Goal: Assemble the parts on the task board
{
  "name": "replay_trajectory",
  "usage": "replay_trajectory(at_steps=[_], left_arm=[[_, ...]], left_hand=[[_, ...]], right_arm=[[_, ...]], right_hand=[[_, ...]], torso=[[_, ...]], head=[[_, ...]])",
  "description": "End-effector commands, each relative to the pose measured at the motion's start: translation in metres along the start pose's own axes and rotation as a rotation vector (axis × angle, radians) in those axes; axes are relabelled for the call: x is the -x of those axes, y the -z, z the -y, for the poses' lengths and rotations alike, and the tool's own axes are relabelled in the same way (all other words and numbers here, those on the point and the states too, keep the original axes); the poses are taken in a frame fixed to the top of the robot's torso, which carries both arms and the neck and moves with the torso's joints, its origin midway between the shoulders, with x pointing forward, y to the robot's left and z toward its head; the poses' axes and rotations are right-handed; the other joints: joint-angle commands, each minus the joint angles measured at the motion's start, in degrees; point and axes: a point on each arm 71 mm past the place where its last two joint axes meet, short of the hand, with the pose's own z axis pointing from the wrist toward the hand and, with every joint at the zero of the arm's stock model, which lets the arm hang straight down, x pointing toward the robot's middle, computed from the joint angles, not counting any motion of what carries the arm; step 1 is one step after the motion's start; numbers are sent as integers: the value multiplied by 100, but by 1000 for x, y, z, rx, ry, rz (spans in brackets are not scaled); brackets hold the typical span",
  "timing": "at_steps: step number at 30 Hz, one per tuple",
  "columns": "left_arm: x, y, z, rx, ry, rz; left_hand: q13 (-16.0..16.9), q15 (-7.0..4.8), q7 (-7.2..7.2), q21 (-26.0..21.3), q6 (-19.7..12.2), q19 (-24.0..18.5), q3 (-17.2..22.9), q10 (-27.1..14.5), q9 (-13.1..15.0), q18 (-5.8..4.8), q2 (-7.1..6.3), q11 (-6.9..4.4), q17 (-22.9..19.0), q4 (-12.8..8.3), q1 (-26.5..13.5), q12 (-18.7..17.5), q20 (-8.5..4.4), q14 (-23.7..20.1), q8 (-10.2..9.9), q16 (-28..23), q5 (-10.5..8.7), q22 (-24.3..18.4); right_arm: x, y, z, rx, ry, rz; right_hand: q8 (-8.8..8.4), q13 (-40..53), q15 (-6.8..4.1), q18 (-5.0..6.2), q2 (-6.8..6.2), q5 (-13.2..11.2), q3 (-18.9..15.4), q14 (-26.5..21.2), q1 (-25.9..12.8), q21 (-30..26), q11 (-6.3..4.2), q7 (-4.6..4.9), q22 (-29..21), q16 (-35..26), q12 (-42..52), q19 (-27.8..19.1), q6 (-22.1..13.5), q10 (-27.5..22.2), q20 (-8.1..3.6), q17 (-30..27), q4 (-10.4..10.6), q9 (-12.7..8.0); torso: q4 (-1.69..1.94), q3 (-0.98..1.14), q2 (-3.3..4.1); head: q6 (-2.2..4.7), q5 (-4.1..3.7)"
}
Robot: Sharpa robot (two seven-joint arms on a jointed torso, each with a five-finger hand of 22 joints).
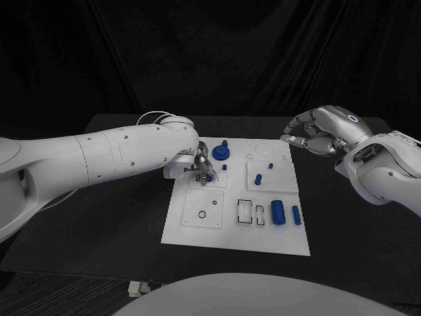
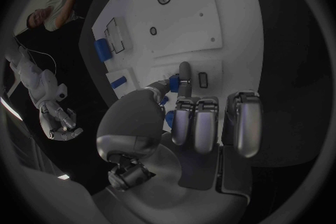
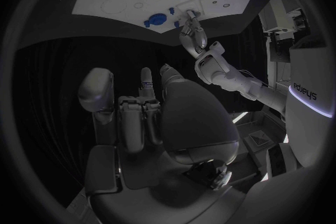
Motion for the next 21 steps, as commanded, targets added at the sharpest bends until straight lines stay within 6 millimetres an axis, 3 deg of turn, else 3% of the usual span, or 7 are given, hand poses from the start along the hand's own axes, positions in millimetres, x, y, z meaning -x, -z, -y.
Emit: replay_trajectory(at_steps=[1,3,5,7,10,14,21], left_arm=[[-3,-1,1,-9,-7,-20],[-3,-1,1,-6,-7,-22],[-3,-1,1,-3,-8,-24],[-3,-2,0,2,-10,-28],[-4,-2,-1,7,-13,-34],[-5,-3,-1,9,-15,-38],[-5,-4,-2,6,-11,-37]], left_hand=[[1509,44,24,-50,-46,-53,18,587,21,72,-36,58,1509,22,-48,20,27,595,-53,15,-365,819],[1509,50,34,-59,-60,-57,1,587,27,73,-41,66,1509,39,-76,20,33,595,-71,15,-495,816],[1509,67,64,-83,-118,-73,-67,587,24,78,-52,88,1509,118,-176,20,46,595,-119,15,-847,802],[1494,93,97,-118,-178,-92,-200,574,31,86,-66,119,1509,238,-312,4,71,595,-178,15,-1322,786],[1483,115,121,-146,-210,-102,-361,563,43,92,-76,142,1509,351,-429,-9,94,595,-222,15,-1740,779],[1462,130,141,-185,-238,-123,-568,544,53,101,-100,162,1509,498,-575,-34,112,595,-263,15,-1925,763],[1449,141,154,-216,-251,-138,-770,531,62,108,-114,172,1509,639,-693,-49,122,595,-291,15,-1949,752]], right_arm=[[-1,1,1,-17,1,-4],[-1,1,2,-17,1,-4],[-1,1,2,-17,1,-4],[-1,1,2,-18,2,-4],[-1,1,2,-17,1,-4],[0,1,2,-18,1,-4],[-1,1,2,-17,1,-4]], right_hand=[[12,1510,44,31,60,6,-13,593,-12,-31,30,15,666,-5,14,-20,23,600,6,1479,13,6],[12,1510,44,31,60,6,-13,593,-12,-31,30,15,666,-5,14,-20,23,600,6,1479,13,6],[12,1510,44,31,60,6,-13,593,-12,-31,30,15,666,-5,14,-20,23,600,6,1479,13,6],[9,1510,46,32,62,2,-18,593,-13,-37,32,17,665,-5,14,-19,20,600,8,1479,15,5],[9,1510,46,32,62,2,-18,593,-13,-37,32,17,665,-5,14,-19,20,600,8,1479,15,5],[9,1510,46,32,62,2,-18,593,-13,-37,32,17,665,-5,14,-19,20,600,8,1479,15,5],[9,1510,46,32,62,2,-18,593,-13,-37,32,17,665,-5,14,-19,20,600,8,1479,15,5]], torso=[[3,1,-3],[1,1,-2],[-2,1,-2],[-4,0,0],[-4,1,2],[-2,2,0],[0,0,-3]], head=[[-1,-5],[-1,-6],[-1,-3],[-1,2],[-1,-2],[-1,-3],[-1,0]])
